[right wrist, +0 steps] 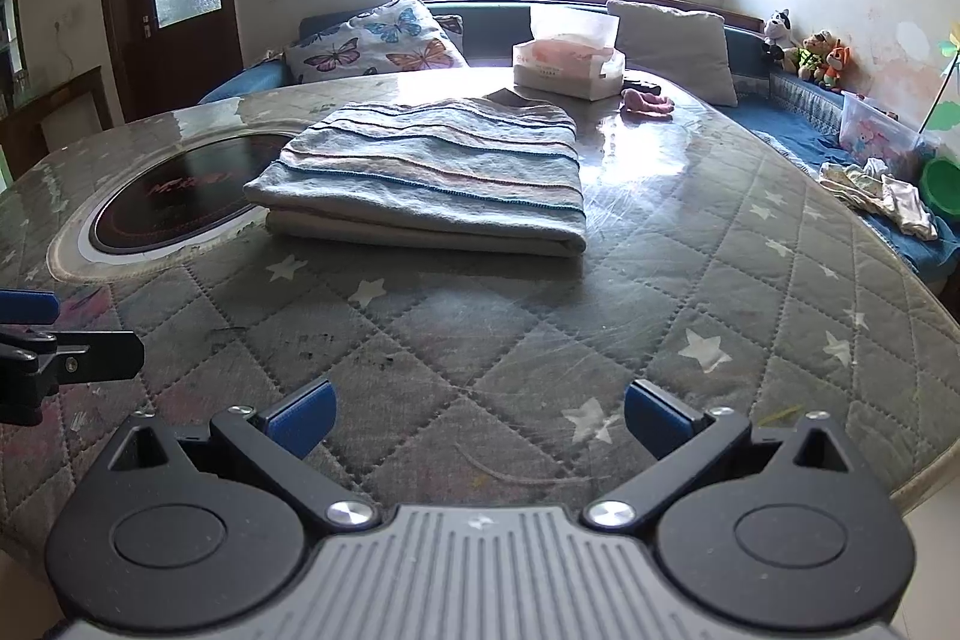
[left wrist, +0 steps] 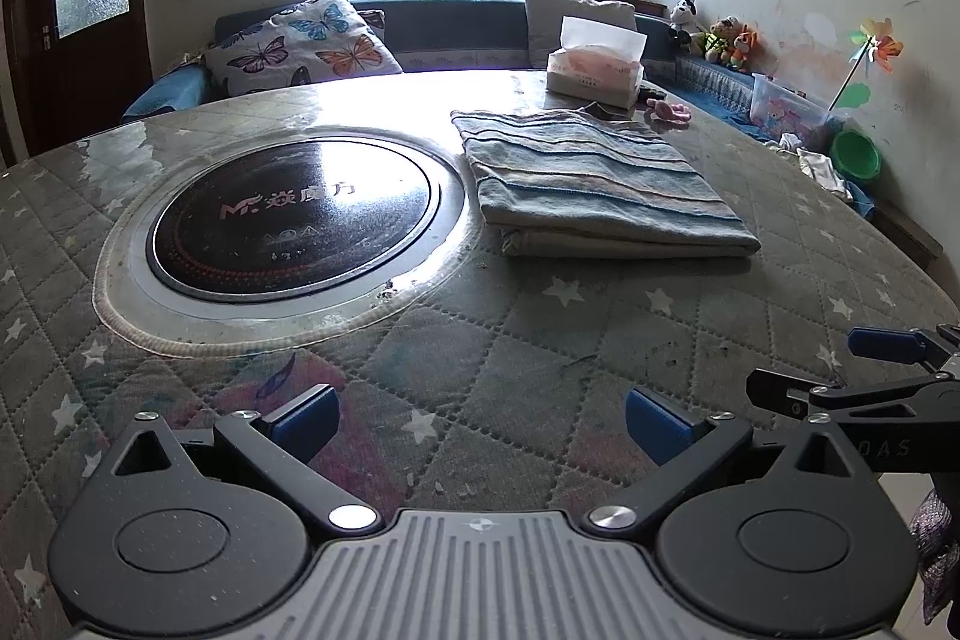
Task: Fold clothes
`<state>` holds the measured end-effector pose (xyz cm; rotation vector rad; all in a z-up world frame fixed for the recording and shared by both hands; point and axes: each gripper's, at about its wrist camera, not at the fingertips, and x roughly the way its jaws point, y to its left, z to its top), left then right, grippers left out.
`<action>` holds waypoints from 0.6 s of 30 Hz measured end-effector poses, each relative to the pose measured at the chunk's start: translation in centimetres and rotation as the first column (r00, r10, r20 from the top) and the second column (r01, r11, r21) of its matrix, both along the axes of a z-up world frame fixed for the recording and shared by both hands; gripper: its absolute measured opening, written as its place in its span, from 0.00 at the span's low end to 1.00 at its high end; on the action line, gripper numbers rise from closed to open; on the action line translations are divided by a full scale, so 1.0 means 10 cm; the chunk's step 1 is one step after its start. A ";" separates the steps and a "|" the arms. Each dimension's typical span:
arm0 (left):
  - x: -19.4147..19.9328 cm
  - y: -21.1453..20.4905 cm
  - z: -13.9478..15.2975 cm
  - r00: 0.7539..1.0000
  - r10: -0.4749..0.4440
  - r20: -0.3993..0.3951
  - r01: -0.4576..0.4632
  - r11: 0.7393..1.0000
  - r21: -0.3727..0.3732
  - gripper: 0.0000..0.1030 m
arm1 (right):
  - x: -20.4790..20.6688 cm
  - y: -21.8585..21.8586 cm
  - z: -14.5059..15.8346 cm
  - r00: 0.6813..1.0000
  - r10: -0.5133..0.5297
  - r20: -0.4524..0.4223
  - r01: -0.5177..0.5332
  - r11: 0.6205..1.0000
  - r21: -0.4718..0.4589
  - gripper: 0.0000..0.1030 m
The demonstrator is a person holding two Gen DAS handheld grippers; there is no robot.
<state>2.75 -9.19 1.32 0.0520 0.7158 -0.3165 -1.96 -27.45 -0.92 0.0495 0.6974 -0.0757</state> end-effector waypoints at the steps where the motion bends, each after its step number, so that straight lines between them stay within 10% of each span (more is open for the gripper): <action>1: 0.00 0.00 0.00 1.000 0.000 -0.001 0.000 1.000 0.001 1.00 | 0.00 0.00 0.00 1.000 -0.001 0.001 0.001 1.000 0.000 1.00; 18: 0.02 -0.02 -0.05 1.000 0.011 -0.019 -0.011 1.000 0.013 1.00 | 0.00 0.00 -0.02 1.000 0.000 -0.010 0.000 1.000 0.003 1.00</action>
